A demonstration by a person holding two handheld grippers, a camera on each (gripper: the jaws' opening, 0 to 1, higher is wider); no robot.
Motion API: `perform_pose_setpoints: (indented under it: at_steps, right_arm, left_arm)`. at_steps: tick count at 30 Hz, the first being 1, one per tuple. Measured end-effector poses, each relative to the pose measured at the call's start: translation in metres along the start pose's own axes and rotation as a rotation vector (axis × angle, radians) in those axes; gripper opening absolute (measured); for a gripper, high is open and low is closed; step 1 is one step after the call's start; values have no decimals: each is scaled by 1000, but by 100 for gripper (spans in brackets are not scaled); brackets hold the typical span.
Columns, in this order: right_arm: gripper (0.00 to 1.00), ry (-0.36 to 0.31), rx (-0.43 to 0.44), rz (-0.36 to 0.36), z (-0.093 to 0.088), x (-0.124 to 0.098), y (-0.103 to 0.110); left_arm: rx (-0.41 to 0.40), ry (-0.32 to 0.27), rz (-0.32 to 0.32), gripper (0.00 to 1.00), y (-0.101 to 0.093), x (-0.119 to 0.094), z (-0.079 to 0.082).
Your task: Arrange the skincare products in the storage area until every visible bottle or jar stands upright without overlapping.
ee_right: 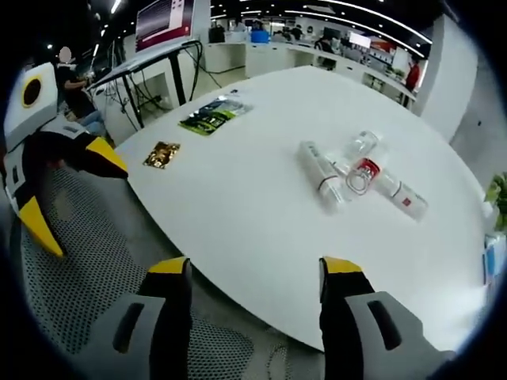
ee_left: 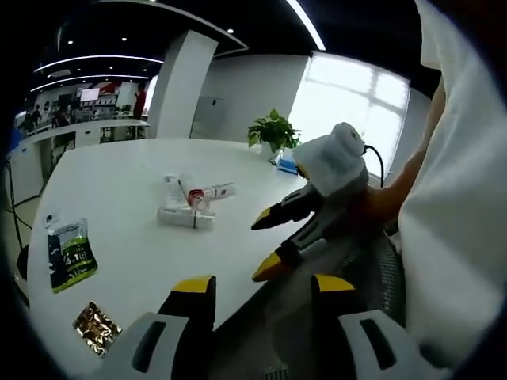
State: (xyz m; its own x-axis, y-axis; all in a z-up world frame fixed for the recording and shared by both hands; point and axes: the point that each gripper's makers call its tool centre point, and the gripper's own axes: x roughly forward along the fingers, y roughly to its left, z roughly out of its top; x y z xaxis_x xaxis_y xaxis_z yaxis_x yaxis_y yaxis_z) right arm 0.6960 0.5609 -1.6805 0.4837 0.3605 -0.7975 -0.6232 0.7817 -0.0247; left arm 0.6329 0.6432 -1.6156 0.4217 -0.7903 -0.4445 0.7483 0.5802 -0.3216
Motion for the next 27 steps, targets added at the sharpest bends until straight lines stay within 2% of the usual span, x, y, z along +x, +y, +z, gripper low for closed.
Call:
perform_pose_setpoints:
  at_steps: [4, 8, 11, 14, 19, 25, 27]
  right_arm:
    - [62, 15, -3, 17, -3, 0, 4]
    - [62, 61, 32, 5, -14, 2, -5]
    - [61, 66, 31, 19, -15, 2, -1]
    - [61, 100, 26, 35, -20, 4, 3]
    - [61, 114, 49, 43, -21, 3, 3]
    - [60, 138, 124, 38, -21, 3, -2]
    - [60, 92, 197, 24, -9, 2, -12]
  left_arm:
    - [20, -19, 24, 49, 4, -1, 2]
    - [37, -26, 31, 49, 2, 2, 4]
    - [39, -28, 71, 49, 10, 2, 4]
    - [29, -42, 97, 49, 15, 2, 7]
    - [55, -50, 124, 49, 19, 2, 8]
    - [55, -70, 154, 49, 26, 0, 12]
    - [64, -69, 163, 49, 28, -1, 12]
